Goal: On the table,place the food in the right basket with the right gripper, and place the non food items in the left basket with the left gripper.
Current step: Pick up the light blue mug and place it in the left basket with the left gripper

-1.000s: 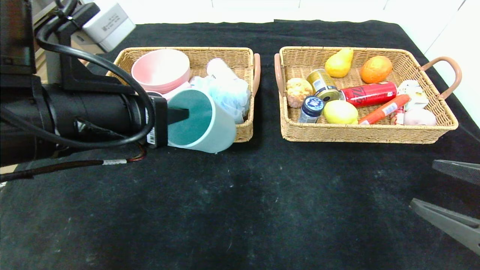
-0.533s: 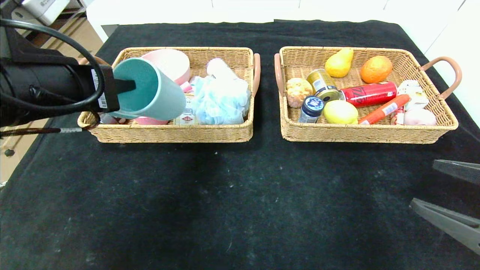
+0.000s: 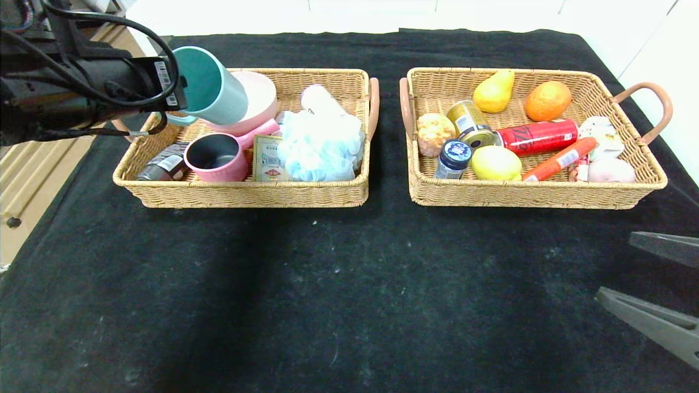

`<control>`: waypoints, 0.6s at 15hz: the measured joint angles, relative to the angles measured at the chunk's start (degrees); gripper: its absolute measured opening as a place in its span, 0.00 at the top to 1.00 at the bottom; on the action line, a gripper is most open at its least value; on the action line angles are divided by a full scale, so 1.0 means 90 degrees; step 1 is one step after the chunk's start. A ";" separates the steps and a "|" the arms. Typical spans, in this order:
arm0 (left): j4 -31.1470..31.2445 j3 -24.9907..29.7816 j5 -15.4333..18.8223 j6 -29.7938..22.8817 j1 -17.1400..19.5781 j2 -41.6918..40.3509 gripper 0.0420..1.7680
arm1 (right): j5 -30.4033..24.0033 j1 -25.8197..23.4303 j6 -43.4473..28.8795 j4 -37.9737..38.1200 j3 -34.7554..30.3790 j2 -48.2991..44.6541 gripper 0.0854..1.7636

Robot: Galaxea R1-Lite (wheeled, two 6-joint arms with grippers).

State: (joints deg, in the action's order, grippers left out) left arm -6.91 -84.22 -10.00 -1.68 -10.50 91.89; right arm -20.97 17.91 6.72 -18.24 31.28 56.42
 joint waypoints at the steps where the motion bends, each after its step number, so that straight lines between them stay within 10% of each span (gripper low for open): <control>1: -0.0083 -0.0196 -0.0026 0.0000 0.0007 0.0177 0.93 | 0.0003 0.0000 0.0000 -0.0001 0.0000 0.0007 0.03; 9: -0.0168 -0.1563 -0.0172 0.0022 0.0116 0.1295 0.93 | 0.0009 -0.0008 -0.0003 -0.0009 0.0000 0.0077 0.03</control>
State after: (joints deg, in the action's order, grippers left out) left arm -8.42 -98.29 -11.54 -1.49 -9.45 103.55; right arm -20.88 17.83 6.69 -18.32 31.28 57.11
